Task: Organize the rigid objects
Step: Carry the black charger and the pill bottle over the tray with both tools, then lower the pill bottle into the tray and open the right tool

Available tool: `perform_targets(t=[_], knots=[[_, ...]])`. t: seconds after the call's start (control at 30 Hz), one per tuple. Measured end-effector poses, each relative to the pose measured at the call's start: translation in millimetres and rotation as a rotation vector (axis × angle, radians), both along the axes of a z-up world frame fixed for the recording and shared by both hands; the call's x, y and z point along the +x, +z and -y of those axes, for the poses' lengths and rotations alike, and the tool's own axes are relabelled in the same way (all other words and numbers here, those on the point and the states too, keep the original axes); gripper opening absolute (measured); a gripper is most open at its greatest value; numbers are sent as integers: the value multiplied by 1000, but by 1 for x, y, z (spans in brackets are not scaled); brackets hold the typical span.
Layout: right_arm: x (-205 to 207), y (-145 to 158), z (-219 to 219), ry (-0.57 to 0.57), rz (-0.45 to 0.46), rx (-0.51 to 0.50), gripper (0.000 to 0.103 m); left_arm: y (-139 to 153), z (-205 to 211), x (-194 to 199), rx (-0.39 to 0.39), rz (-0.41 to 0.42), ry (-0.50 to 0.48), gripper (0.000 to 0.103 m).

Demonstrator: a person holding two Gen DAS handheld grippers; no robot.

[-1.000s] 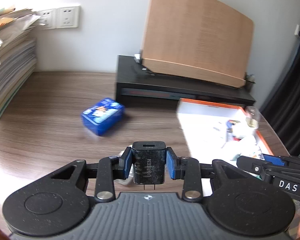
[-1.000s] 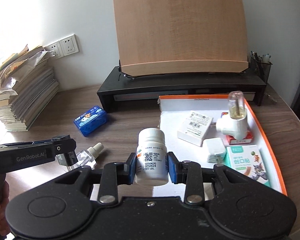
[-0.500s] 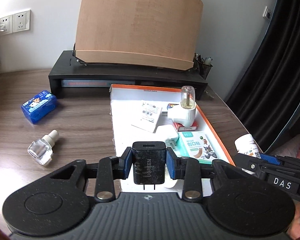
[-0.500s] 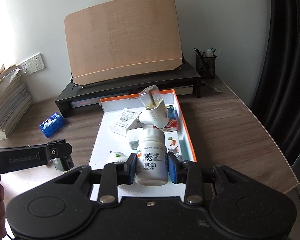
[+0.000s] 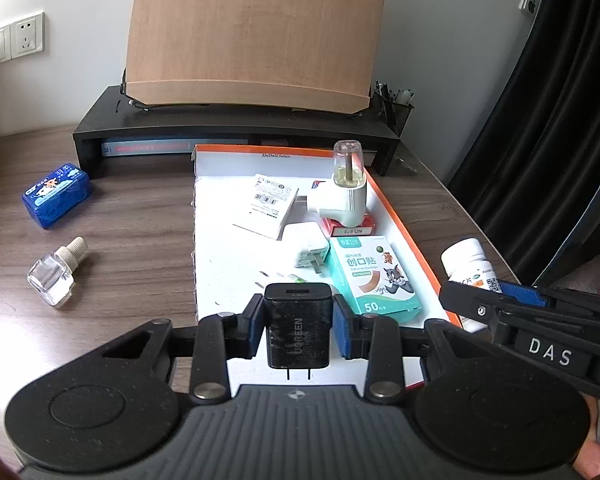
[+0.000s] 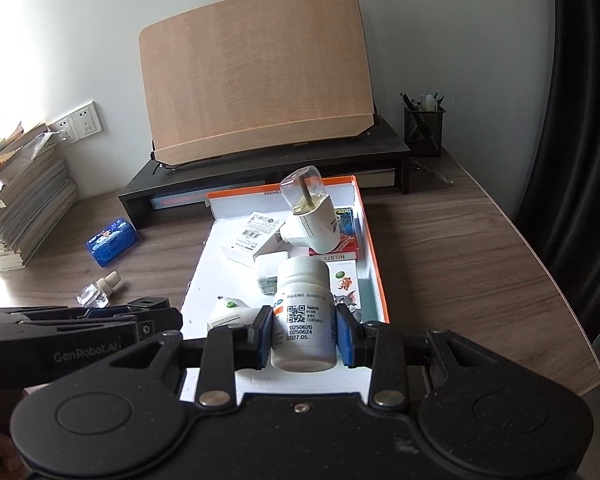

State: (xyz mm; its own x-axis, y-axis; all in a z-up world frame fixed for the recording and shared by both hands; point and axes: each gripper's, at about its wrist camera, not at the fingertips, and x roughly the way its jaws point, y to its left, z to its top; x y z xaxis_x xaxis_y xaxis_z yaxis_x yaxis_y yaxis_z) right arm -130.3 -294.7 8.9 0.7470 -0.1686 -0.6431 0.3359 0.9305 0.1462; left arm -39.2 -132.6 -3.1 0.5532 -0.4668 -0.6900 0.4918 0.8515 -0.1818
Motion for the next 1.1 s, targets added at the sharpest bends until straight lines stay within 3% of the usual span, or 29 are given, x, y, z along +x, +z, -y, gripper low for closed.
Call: perform_targets(t=[1.1], knots=[[-6, -19, 27, 12, -36, 13, 40, -17, 31, -7, 33, -26, 33, 36]])
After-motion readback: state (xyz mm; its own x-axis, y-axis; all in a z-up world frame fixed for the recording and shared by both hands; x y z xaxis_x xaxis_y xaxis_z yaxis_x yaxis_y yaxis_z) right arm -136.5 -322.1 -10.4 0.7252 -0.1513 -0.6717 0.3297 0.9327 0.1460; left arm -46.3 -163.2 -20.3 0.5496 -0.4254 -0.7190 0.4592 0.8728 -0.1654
